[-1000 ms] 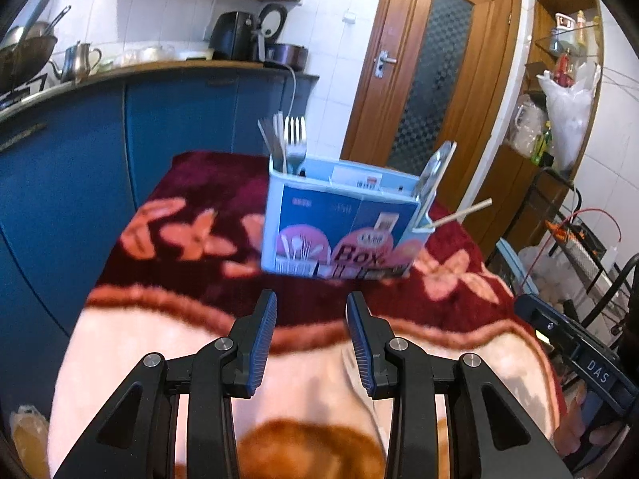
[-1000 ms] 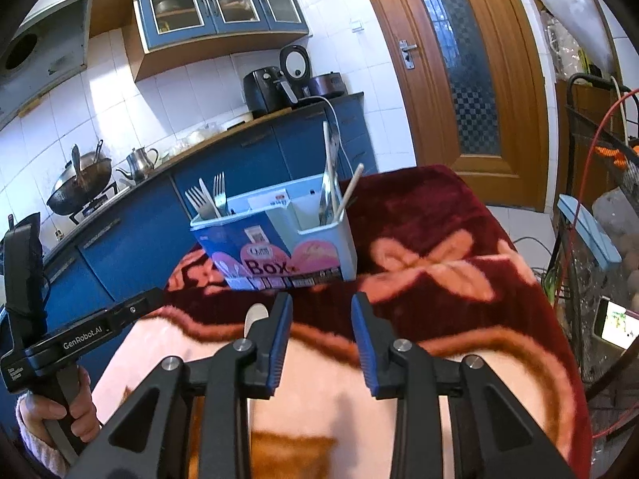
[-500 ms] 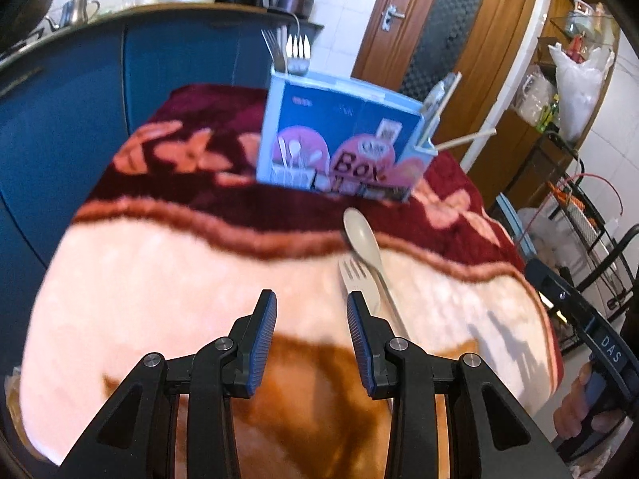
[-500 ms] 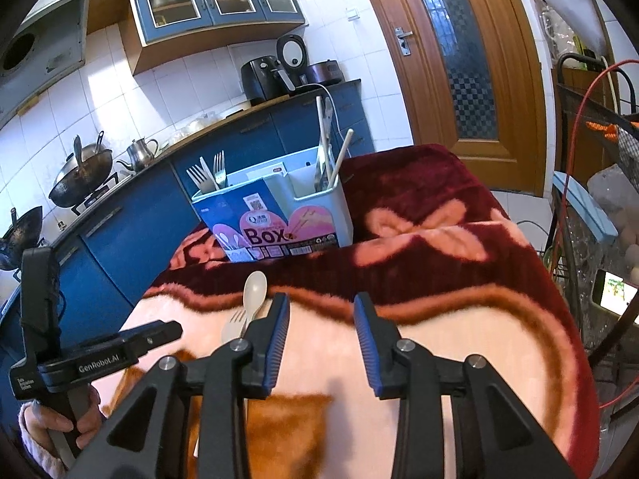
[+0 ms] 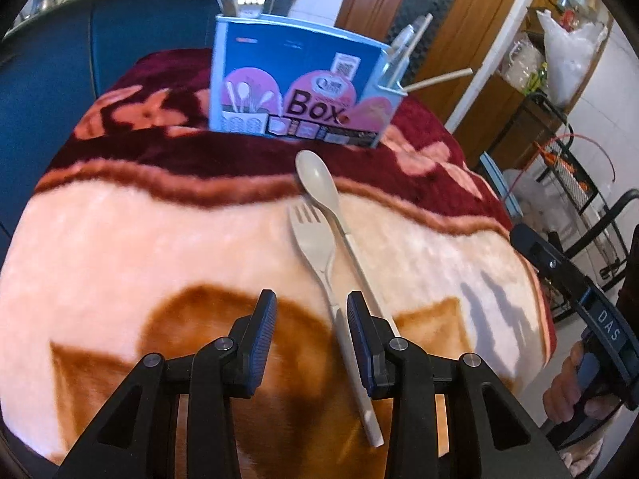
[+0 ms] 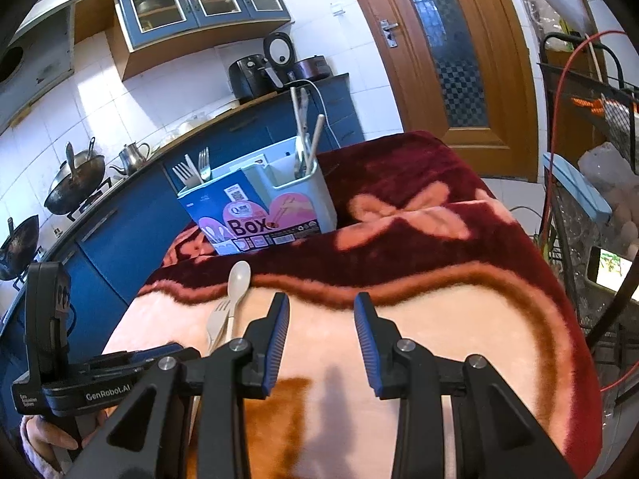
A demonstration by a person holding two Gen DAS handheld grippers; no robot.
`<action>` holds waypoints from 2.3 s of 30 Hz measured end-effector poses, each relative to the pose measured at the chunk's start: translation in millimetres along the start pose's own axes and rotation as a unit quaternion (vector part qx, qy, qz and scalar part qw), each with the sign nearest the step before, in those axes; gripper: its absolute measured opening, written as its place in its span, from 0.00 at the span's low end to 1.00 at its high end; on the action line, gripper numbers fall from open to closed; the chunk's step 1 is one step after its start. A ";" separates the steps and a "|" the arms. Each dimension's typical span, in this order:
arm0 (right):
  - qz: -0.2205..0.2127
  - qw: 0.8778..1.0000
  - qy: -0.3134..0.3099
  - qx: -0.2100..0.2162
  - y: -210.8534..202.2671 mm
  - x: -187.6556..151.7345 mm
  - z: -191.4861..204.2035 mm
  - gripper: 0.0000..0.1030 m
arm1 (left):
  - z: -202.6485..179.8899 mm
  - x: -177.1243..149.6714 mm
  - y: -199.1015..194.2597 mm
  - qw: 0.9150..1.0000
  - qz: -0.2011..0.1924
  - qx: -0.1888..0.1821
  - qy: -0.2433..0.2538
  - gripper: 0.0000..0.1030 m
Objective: Organize utensils
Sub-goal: 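Grasp the white fork with the left tool while the right tool grasps the white spoon, then lift the white fork with the left tool while the right tool lifts the white spoon toward the box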
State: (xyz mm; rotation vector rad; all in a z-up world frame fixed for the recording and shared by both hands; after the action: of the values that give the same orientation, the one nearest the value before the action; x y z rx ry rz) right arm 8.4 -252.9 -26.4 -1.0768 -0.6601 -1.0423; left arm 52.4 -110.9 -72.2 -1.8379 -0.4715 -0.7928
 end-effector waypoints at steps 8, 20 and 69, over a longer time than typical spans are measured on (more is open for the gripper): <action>0.009 1.000 0.014 -0.004 3.0 -6.8 -12.1 0.36 | -10.8 -4.8 15.6 0.998 0.027 0.029 0.050 0.36; 0.017 1.000 0.019 -0.002 7.9 -12.6 -11.4 0.38 | -10.8 1.3 22.9 0.996 0.045 0.008 0.074 0.12; 0.204 0.969 -0.125 0.056 94.4 -45.2 91.5 0.38 | 85.8 49.1 -25.7 0.991 -0.126 0.028 -0.034 0.05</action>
State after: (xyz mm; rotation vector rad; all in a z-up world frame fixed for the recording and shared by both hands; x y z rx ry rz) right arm 81.3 -141.8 -67.4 -1.1941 -0.6539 -0.5133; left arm 96.5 -23.9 -41.7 -1.7789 -0.7742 -0.8790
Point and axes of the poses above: each gripper's, at about its wrist camera, not at the fingertips, and y roughly the way its jaws point, z to its left, x to its top, the point moved 8 cm from there along y, roughly the way its jaws point, and after that the axes turned 12 degrees about -z, right-handed, at the moved point
